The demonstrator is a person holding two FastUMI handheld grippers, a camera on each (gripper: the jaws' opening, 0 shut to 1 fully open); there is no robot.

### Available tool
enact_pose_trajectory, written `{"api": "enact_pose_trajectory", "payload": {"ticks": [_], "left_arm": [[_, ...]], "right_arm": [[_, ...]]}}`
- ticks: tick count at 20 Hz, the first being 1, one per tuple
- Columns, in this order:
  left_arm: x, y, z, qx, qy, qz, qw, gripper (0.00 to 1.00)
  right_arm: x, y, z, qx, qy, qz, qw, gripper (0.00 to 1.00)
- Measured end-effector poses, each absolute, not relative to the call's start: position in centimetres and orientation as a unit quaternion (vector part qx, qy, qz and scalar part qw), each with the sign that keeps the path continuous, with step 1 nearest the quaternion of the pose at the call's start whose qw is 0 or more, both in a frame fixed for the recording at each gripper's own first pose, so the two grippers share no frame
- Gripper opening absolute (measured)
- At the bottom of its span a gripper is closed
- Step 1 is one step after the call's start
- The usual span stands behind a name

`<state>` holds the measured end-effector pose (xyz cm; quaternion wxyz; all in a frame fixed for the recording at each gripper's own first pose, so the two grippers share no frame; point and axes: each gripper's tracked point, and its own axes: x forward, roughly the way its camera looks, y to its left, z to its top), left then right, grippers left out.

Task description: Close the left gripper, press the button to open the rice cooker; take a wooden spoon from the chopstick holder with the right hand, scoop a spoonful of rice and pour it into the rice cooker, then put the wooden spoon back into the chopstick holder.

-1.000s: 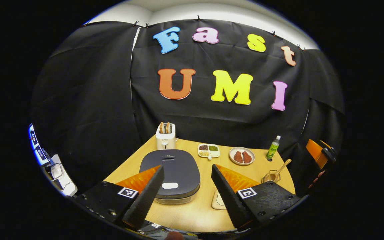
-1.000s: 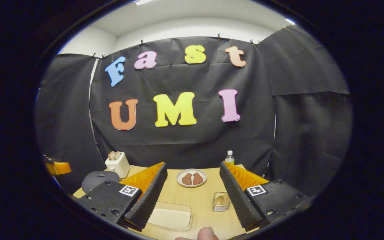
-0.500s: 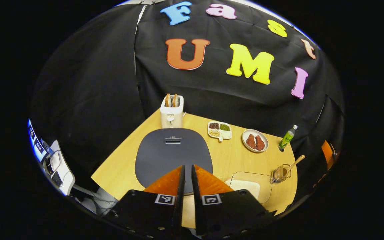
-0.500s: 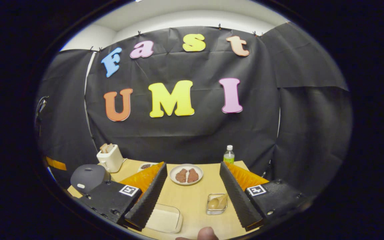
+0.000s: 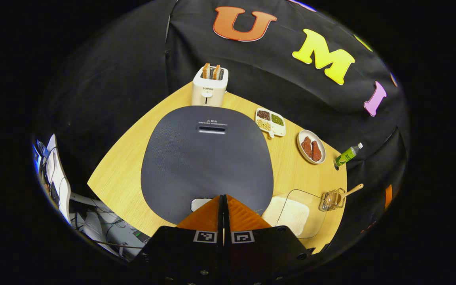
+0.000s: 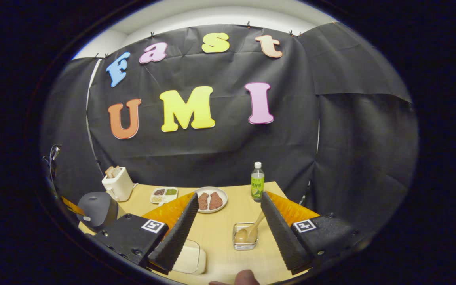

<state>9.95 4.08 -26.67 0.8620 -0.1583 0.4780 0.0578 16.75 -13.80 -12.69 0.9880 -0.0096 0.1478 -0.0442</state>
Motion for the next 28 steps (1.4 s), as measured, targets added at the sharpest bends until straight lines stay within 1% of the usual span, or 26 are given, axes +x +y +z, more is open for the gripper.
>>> {"api": "enact_pose_trajectory", "payload": {"ticks": [7,9,10,14,17,20,28], "left_arm": [[10.1,4.5,-28.0,-0.155,0.48,0.048,0.862,0.0],[9.6,4.5,-28.3,-0.143,0.482,0.036,0.864,0.0],[9.2,4.6,-28.7,-0.153,0.489,0.039,0.858,0.0],[9.7,4.6,-28.2,-0.179,0.468,0.044,0.864,0.0],[9.6,4.8,-27.1,-0.173,0.46,0.053,0.87,0.0],[10.9,5.1,-24.3,-0.136,0.419,0.055,0.896,0.0],[15.4,6.0,-11.4,-0.127,0.247,0.04,0.96,0.01]], "right_arm": [[16.0,-14.1,-13.2,-0.01,0.155,-0.061,0.986,1.0],[15.6,-14.1,-13.3,-0.01,0.154,-0.065,0.986,1.0],[15.4,-14.1,-13.4,-0.008,0.154,-0.068,0.986,1.0],[14.7,-14.1,-13.5,-0.001,0.157,-0.074,0.985,1.0],[14.3,-14.1,-12.0,-0.021,0.143,-0.073,0.987,1.0],[13.7,-14.3,-10.2,-0.026,0.123,-0.077,0.989,1.0],[12.1,-15.2,-7.7,-0.028,0.098,-0.084,0.991,1.0]]}}
